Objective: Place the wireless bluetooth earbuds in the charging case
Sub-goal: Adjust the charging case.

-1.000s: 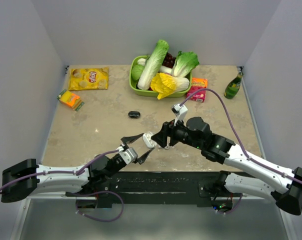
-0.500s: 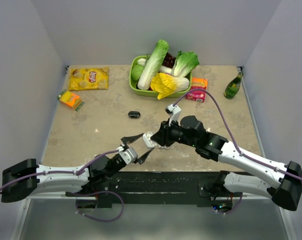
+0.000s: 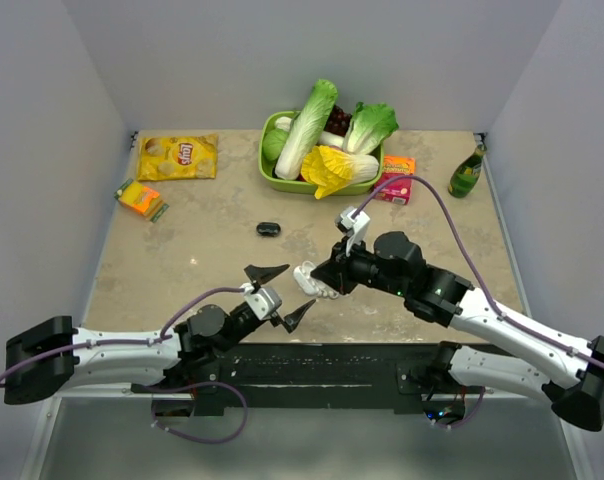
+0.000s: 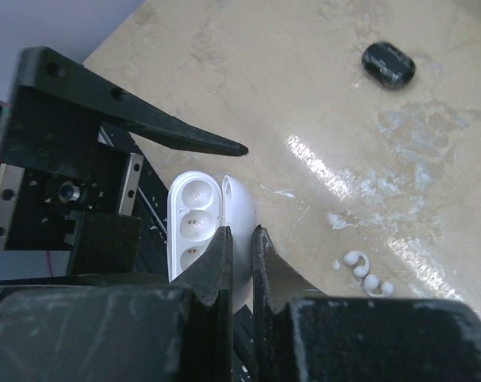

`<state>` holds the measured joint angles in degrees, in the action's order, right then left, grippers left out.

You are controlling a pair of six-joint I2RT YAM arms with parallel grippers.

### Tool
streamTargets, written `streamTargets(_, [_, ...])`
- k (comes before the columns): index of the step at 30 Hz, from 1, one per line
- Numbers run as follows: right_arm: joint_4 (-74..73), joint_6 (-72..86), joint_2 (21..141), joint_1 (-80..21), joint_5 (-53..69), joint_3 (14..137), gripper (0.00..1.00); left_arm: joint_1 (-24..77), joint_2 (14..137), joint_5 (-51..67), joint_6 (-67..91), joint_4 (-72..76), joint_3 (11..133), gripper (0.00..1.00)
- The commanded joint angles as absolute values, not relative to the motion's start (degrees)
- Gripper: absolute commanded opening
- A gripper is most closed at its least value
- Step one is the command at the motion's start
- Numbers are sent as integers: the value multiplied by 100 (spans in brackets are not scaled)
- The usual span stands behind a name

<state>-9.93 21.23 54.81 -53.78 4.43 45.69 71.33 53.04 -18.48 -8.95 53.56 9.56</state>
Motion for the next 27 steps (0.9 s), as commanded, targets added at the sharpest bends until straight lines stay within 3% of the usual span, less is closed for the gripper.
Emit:
streamTargets(1, [-1423, 1161, 5344, -5379, 694, 5202, 0, 6988, 5238, -1784, -256, 4888, 1239, 100])
streamTargets(5, [-1731, 792, 5186, -5422, 458, 5414, 0, 6768, 5037, -1284, 252, 4370, 1345, 100])
streamTargets(11, [-2142, -217, 4843, -6002, -420, 5580, 0, 6223, 4527, 780, 1088, 4122, 1406, 99])
streamTargets(18, [-2698, -747, 4922, -6433, -229, 5924, 0, 5968, 4631, 2424, 1398, 3525, 2152, 96])
streamTargets(27, [-2821, -738, 5063, -6539, -35, 5977, 0, 5748, 5079, 3013, 1292, 3243, 2540, 71])
